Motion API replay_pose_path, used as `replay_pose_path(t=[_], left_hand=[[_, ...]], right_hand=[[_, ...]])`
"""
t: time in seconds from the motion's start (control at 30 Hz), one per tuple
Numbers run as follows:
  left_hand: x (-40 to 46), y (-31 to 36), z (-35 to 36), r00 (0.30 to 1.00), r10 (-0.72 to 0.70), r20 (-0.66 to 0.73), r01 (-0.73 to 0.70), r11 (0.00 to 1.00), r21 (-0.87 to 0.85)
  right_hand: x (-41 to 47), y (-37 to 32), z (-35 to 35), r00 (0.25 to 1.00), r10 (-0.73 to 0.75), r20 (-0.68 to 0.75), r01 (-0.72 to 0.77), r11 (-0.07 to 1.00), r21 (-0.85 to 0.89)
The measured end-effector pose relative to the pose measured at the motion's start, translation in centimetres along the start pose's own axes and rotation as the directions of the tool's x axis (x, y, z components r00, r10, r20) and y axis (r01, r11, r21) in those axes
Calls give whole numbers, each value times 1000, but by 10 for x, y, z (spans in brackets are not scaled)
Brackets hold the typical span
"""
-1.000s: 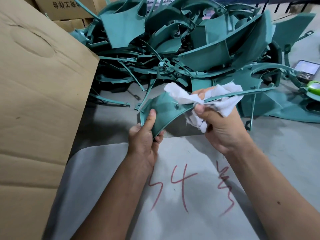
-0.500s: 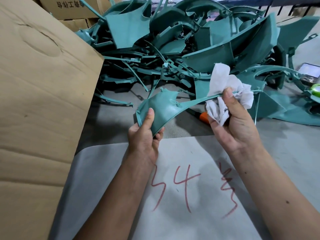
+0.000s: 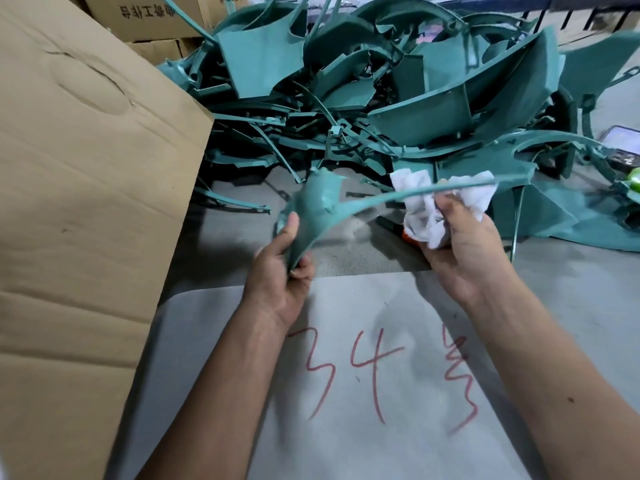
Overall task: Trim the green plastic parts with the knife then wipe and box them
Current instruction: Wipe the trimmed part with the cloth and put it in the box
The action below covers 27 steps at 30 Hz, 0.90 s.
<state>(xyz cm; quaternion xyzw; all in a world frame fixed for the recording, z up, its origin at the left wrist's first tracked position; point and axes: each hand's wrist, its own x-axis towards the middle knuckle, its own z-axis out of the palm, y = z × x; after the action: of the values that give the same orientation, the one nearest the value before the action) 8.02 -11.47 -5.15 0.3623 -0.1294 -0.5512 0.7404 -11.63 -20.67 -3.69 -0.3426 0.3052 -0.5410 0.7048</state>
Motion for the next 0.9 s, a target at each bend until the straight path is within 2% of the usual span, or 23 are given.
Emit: replay_pose_path(t=[0.07,0.1,0.17,0.23,0.3,0.4,0.5,0.6,0.67,0.73,0.83,0.9], left_hand=[[-3,-7,3,988,-77,136,65,994,89],[-4,-10,5,984,-87,154,64,987,148],[-2,-16,10,992,-66,107,37,966,255],[0,-19,11,995,-66,72,38,941,335],[3,-20,7,995,-77,66,45,920,389],[5,-19,3,999,-33,30,18,911,412],[4,-20,5,998,37,-41,-18,915,403],[6,-21,6,983,106,-151,-50,942,332],[4,-19,12,986,61,-157,-30,980,195],[-2,-18,17,997,-4,-72,13,992,127],[-16,-25,22,981,-103,167,46,947,317],[-25,-34,28,953,-149,263,41,925,377]], right_hand=[[-3,4,7,981,159,111,-167,984,67],[-7,6,11,947,244,207,-269,957,104],[-13,9,12,851,343,398,-408,908,89],[-17,9,7,799,351,489,-410,912,15],[-18,6,6,789,308,531,-361,933,-5],[-14,4,3,820,285,496,-278,956,-90],[-10,5,2,873,297,387,-238,952,-194],[-9,10,3,910,195,365,-157,979,-131],[-9,13,8,955,159,251,-148,987,-62],[-10,15,13,987,99,130,-100,995,6],[-15,18,20,999,13,40,-15,999,38],[-19,19,22,999,-21,36,19,999,44]])
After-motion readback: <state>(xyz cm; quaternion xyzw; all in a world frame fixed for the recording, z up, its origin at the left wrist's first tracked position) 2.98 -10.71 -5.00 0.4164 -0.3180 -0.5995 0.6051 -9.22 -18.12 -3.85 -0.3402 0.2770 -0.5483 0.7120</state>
